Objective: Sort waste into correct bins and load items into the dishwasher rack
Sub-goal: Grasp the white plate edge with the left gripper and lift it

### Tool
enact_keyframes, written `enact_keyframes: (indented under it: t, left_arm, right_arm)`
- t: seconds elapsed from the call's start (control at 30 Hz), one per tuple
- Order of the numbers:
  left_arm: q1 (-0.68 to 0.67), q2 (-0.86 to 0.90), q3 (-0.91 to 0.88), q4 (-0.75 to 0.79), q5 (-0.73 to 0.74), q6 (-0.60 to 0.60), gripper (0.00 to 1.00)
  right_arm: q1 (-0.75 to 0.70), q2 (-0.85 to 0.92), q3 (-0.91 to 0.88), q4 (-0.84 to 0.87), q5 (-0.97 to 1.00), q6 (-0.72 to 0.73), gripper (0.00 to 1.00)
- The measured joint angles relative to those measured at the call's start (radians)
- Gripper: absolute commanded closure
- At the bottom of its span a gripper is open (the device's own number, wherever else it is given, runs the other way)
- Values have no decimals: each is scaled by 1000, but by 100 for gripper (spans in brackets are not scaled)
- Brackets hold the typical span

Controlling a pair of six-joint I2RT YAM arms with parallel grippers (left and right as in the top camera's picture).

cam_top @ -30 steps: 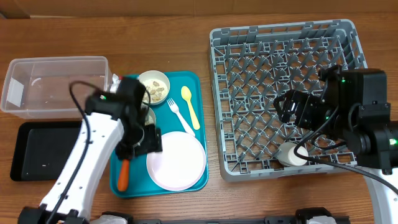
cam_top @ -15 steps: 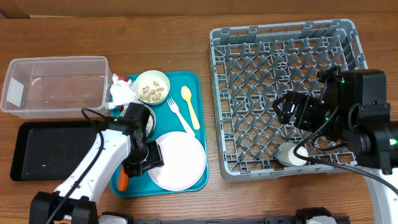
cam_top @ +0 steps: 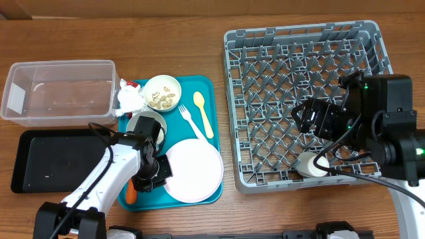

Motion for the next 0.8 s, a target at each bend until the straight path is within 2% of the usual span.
enact_keyframes:
  t: [0.17,0.3,0.4,0.5,0.63,0.8]
  left_arm:
    - [0,0,10,-43,-1,0,96]
    - [0,0,88,-132,-4,1,96]
    - [0,0,198,-219,-16,8,96]
    - [0,-9,363,-313,-29,35,96]
    - [0,-35,564,-380,-43,77,96]
    - [0,-53,696,-431,-61,98,96]
  right_arm:
    - [0,0,0,-1,0,-1,3]
    - [0,0,0,0,0,0,3]
    - [0,0,0,1,0,-3,3]
    - [0,0,0,8,-59,-66,4]
    - [0,2,0,10,-171,-150,5]
    - [0,30,0,10,-224,-186,5]
